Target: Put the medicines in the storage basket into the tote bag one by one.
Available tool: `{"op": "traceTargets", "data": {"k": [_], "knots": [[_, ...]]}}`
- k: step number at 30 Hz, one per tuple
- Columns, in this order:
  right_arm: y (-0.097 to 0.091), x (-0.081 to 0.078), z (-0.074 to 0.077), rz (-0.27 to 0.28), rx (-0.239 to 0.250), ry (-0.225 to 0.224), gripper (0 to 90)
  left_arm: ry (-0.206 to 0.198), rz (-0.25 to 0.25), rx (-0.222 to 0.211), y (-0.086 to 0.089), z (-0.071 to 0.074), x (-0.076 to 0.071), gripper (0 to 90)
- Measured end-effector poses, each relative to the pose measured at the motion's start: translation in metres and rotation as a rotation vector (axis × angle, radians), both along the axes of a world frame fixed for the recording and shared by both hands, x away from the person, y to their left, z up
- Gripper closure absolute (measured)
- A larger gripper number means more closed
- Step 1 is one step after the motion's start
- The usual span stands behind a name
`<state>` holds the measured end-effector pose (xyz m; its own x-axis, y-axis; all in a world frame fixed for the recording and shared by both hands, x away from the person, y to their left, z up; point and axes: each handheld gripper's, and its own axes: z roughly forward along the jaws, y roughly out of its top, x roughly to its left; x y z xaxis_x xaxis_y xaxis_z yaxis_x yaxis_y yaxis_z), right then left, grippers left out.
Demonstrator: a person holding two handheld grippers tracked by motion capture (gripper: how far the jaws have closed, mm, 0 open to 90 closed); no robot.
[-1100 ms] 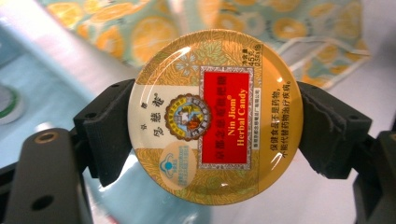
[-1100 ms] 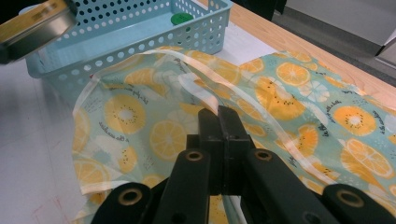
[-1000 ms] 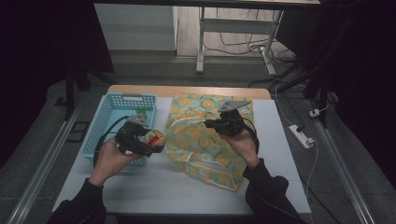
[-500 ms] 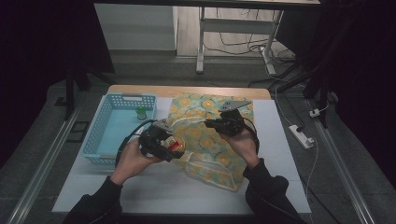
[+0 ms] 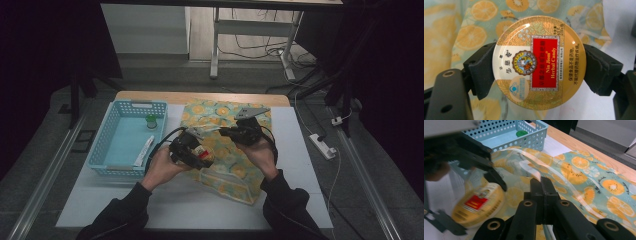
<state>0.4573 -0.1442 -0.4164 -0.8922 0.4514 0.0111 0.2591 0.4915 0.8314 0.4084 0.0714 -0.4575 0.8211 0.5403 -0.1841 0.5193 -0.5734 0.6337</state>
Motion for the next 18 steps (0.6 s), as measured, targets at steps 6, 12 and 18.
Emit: {"op": "traceTargets", "data": {"k": [6, 12, 18], "knots": [[0.002, -0.001, -0.001, 0.007, -0.004, -0.001, 90.0, -0.002, 0.003, -0.007, -0.013, -0.007, 0.016, 20.3], [0.003, -0.002, -0.001, 0.011, -0.003, 0.001, 90.0, -0.005, 0.040, -0.005, -0.020, -0.017, 0.035, 20.3], [0.005, -0.002, -0.003, 0.015, -0.012, 0.004, 90.0, -0.017, 0.085, 0.000, -0.023, -0.026, 0.049, 20.3]]}}
